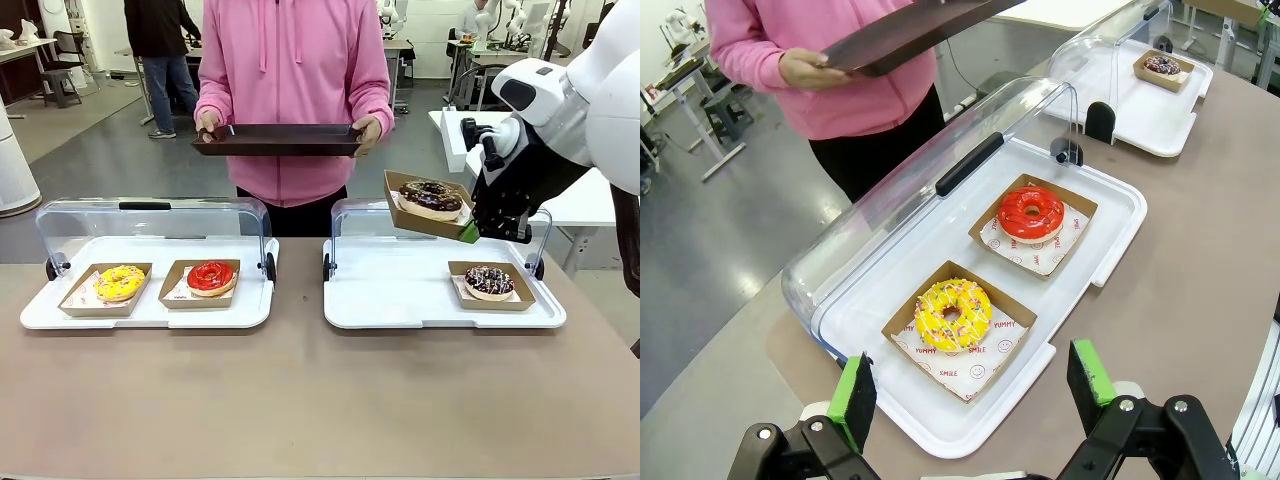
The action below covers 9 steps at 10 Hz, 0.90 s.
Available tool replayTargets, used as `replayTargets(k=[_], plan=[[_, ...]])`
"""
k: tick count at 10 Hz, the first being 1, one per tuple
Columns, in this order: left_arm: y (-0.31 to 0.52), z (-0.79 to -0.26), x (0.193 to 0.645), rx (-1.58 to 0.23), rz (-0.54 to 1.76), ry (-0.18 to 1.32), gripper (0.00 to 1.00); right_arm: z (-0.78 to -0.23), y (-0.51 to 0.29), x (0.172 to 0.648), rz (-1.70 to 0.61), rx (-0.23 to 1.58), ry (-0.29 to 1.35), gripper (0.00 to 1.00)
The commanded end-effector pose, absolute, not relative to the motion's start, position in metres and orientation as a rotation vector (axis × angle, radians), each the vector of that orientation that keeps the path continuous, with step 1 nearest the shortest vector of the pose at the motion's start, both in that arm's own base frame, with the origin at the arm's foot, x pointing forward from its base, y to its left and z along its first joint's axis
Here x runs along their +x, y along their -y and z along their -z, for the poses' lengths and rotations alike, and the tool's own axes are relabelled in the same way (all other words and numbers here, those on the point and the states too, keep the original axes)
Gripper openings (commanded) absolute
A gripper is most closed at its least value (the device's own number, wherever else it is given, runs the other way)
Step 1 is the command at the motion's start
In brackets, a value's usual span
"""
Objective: Provide the desired donut to the person.
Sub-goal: Place the picked Paper togo box onto the Handle tray extended by the person.
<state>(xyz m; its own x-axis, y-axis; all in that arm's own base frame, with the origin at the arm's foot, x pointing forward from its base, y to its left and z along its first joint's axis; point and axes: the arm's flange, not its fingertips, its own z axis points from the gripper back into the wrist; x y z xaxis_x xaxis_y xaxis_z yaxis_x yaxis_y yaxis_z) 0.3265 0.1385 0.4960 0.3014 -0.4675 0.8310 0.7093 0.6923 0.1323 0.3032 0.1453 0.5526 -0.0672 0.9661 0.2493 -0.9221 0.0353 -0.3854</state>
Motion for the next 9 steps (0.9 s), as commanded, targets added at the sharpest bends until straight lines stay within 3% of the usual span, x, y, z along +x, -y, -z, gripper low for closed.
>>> replayTargets(k=[1, 9], plan=[[-0.1403, -0.4946, 0.3264, -0.289, 0.804, 0.996, 1.0, -0.5479, -0.1443, 0.3048, -1.556, -0.122, 0.536, 0.0], [-0.1403, -0.4946, 0.3264, -0.289, 0.804, 0.996, 1.0, -0.5479, -0.1443, 0.3048, -1.556, -0.122, 0.536, 0.0]])
